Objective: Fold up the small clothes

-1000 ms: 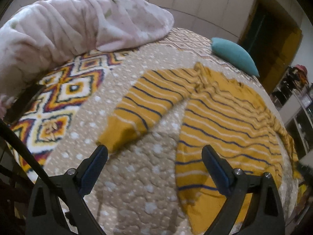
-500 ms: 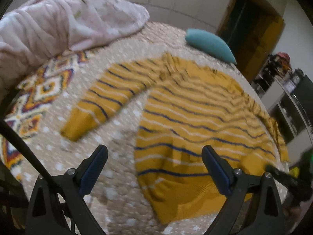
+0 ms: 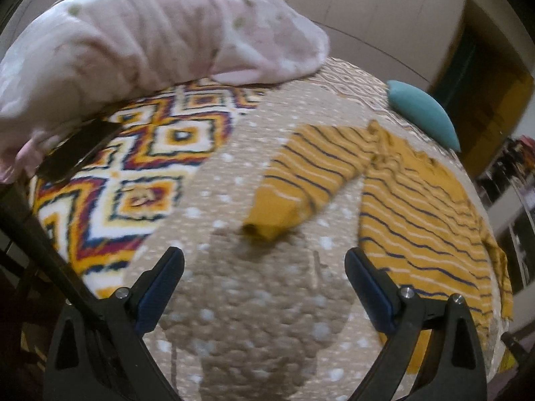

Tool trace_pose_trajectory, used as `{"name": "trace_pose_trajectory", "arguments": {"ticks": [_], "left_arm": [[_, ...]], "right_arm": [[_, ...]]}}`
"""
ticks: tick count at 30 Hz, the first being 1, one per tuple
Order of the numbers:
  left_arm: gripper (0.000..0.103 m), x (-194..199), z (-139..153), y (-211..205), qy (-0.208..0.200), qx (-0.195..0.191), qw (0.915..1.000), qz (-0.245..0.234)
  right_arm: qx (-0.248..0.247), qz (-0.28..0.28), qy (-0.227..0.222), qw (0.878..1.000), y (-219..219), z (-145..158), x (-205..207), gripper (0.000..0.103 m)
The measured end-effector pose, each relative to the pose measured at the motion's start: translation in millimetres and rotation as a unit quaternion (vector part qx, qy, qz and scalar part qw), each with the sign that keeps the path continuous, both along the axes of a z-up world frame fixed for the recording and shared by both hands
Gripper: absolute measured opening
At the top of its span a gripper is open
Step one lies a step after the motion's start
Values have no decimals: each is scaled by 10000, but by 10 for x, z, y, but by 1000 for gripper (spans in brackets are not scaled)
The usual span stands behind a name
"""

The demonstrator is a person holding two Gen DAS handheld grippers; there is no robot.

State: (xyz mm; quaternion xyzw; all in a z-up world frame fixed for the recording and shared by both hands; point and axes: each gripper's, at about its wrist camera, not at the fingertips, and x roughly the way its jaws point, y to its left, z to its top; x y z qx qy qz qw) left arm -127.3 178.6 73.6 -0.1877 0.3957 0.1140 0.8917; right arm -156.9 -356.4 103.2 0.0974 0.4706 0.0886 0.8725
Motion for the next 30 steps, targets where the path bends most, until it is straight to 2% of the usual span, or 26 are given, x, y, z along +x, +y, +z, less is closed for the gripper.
{"name": "trace_pose_trajectory", "arguments": {"ticks": [3,5,8,10,12,14,18,20,22,24,25,26,28,30], "left_arm": [[96,-81,-19,137,-128,-207,9995,195],[96,-127,-29,208,-201,-332,9989,262],[96,-199,-24,321,-295,-424,9981,334],[96,-269,-2,419,-380,-413,9976,413],[96,-358,20,549,-453,-352,9969,538],[96,-478,41,709,-521,-301,9957,698],[96,-689,54,986,-667,-255,9929,949],[96,-755,50,1070,-725,-243,9920,1010],[96,-808,33,1149,-801,-279,9910,1032],[96,-843,8,1229,-817,-335,9904,1063],[96,-859,-5,1264,-834,-372,9899,1083],[96,-880,-19,1300,-859,-414,9894,1100],[96,-897,-41,1354,-875,-472,9886,1132],[96,-901,-62,1377,-855,-508,9884,1146]], "right_arm": [[71,564,-169,9982,430,129,264,29],[157,1107,-151,9936,890,158,474,33],[157,1962,-132,9803,1665,153,699,39],[50,2553,-211,9666,2229,142,786,43],[-54,3021,-304,9528,2712,113,800,52],[-199,3554,-368,9338,3255,24,804,55],[-1000,4416,-645,8893,4182,-292,686,58],[-1364,4639,-711,8724,4481,-470,667,58],[-1750,4712,-762,8612,4719,-665,698,58],[-1991,4612,-634,8623,4835,-834,832,42],[-1991,4460,-573,8707,4904,-856,908,23],[-1989,4309,-568,8784,4948,-834,989,17],[-1754,4115,-605,8923,5096,-693,1157,15],[-1522,4011,-738,9003,5316,-491,1279,15]]}}
